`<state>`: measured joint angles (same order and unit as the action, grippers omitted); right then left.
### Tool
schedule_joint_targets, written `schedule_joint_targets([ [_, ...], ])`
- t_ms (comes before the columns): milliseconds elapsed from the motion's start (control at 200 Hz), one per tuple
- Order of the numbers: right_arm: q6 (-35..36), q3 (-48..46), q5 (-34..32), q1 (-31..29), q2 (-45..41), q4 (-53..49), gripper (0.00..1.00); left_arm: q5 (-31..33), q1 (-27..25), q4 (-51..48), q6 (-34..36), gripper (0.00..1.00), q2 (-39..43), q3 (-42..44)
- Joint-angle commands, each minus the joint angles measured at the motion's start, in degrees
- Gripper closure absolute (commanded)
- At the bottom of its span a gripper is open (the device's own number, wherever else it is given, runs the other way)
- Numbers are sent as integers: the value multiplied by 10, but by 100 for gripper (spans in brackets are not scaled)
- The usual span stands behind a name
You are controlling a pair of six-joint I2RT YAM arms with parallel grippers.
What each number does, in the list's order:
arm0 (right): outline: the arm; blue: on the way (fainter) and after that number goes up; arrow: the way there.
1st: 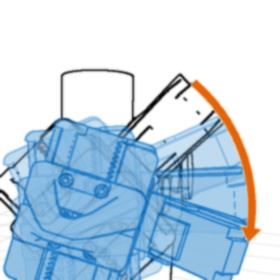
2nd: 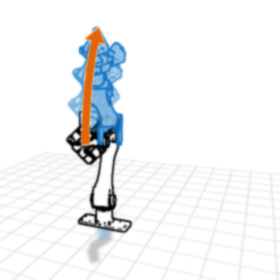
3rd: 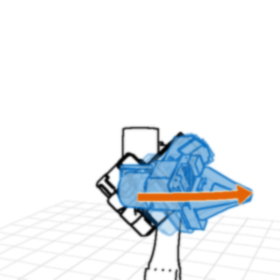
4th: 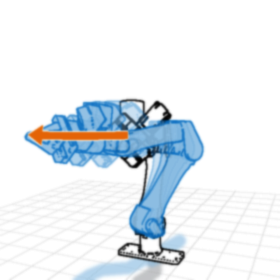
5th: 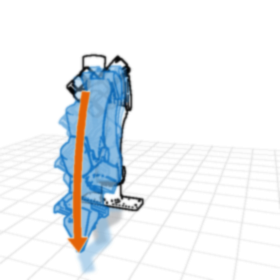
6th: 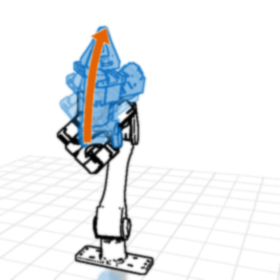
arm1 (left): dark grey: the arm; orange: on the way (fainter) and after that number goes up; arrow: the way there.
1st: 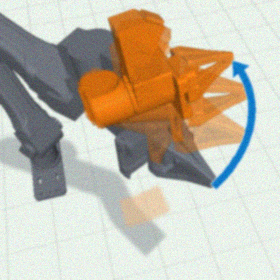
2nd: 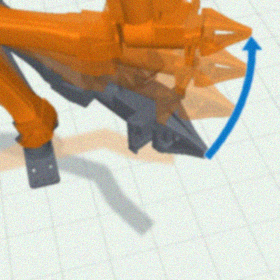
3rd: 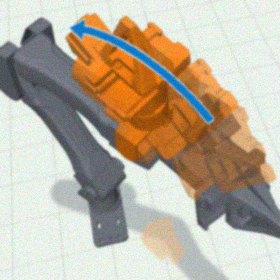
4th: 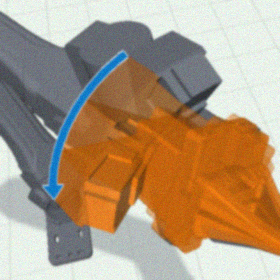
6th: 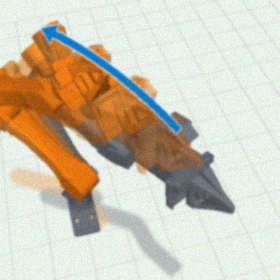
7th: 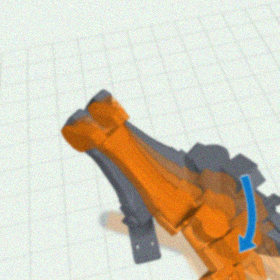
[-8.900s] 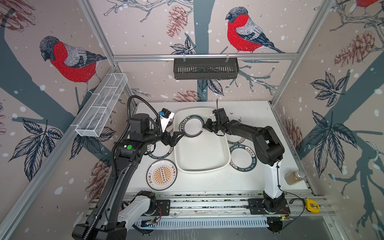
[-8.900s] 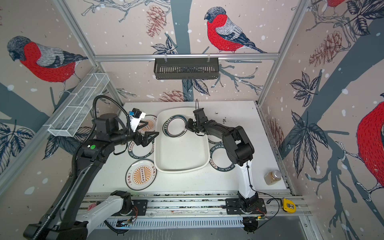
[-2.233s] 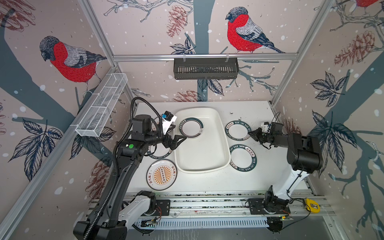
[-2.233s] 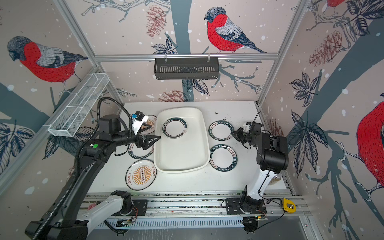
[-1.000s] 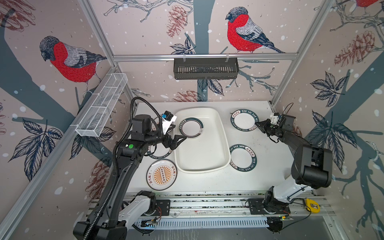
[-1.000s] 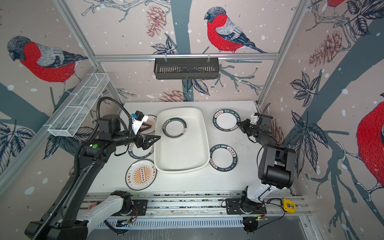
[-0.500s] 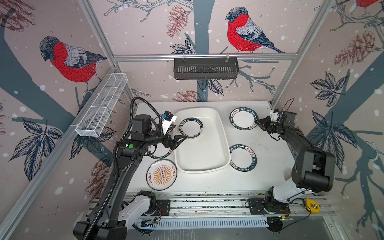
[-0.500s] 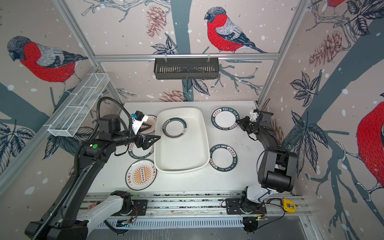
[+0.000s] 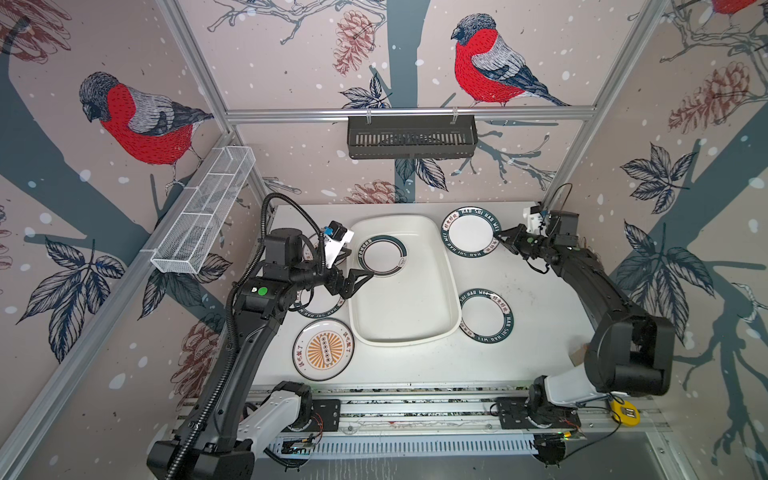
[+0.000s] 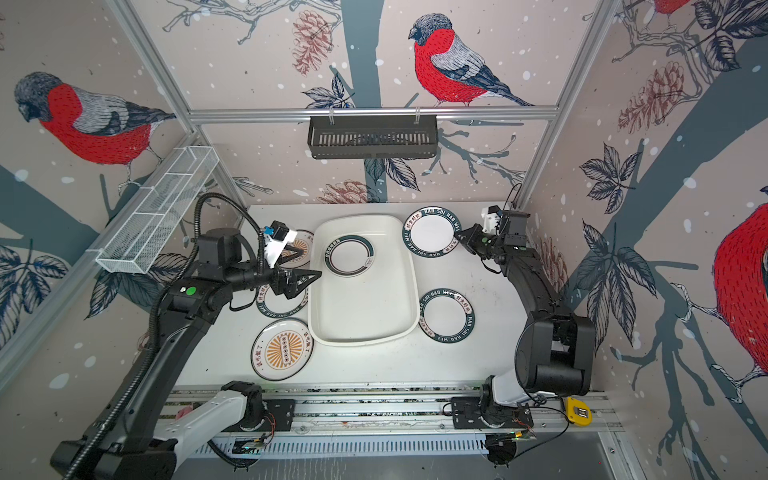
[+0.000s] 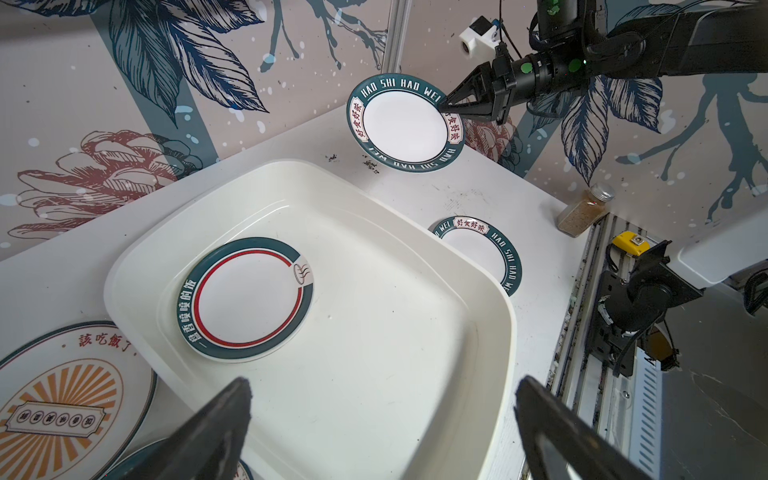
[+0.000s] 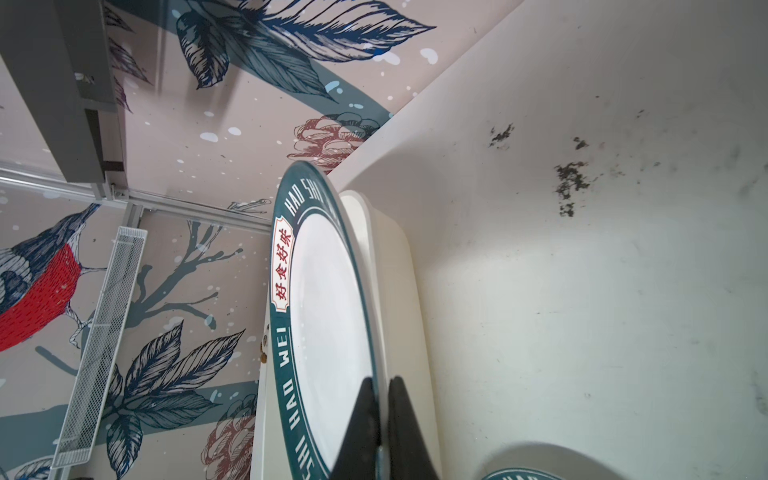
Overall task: Place the plates into the plastic bin on the countertop
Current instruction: 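Lift the green plate off the table with the right gripper, then carry the green plate over the white bin with the right gripper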
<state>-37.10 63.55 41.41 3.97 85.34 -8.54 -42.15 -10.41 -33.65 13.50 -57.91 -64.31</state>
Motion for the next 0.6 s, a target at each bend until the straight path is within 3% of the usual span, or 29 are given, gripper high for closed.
schedule_joint_targets([
  [0, 1, 11, -11, -23, -8, 5, 98, -9, 0, 8, 1, 2, 1, -1],
  [595, -40, 37, -54, -161, 15, 41, 98, -9, 0, 5, 0, 2, -3, -8],
])
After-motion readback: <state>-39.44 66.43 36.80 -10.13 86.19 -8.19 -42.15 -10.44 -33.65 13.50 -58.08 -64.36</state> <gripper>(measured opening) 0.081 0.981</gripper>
